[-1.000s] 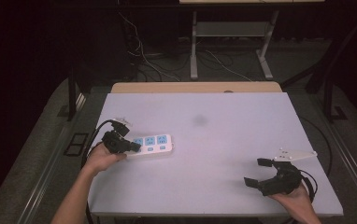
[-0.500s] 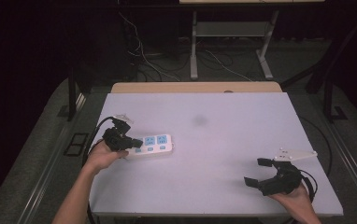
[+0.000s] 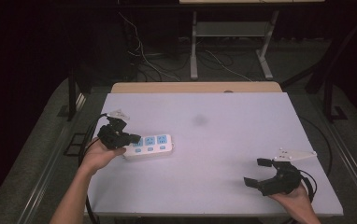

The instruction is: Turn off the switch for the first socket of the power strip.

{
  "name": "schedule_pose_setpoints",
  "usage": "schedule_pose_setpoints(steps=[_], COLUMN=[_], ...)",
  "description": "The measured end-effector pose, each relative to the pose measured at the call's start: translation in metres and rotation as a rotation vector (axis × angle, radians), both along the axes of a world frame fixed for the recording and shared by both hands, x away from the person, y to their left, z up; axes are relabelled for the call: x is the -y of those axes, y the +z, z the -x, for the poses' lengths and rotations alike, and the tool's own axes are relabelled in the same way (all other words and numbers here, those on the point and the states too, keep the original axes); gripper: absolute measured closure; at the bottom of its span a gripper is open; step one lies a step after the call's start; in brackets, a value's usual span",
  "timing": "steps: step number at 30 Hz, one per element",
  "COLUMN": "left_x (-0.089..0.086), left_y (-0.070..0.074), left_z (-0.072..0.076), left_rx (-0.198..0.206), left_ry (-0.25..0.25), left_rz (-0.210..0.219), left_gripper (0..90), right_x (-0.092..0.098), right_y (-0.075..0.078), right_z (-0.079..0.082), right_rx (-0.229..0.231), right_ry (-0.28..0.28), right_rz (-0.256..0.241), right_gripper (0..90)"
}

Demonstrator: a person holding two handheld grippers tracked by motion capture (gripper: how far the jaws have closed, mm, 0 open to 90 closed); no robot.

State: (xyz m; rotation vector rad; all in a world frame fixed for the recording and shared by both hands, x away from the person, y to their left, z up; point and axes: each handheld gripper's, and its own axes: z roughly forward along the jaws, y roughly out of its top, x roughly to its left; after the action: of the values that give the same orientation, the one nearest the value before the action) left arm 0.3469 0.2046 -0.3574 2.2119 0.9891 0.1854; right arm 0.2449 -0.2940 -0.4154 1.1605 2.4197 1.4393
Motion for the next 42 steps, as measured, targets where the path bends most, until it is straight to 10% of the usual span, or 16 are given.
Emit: schedule_pose_setpoints(steps=[19,35,42], left_x=[-0.008,-0.003,0.003], left_y=[0.000,-0.008,-0.016], left_z=[0.038,0.060,0.070], left_rx=[0.108,0.132,0.170], left_ry=[0.052,0.029,0.021], left_rz=[0.177,0.292,0.308], left_gripper=[58.6,1.7,0.0], right_x=[-0.004,-0.004,-0.004], right_y=[-0.002,-0.002,-0.002], right_z=[-0.001,-0.001,-0.001], right_rx=[-0.007,-0.009,-0.008], right_ry=[0.006,0.008,0.009], right_rz=[-0.004,-0.005,-0.004], right_gripper=[0.3,0.3,0.3])
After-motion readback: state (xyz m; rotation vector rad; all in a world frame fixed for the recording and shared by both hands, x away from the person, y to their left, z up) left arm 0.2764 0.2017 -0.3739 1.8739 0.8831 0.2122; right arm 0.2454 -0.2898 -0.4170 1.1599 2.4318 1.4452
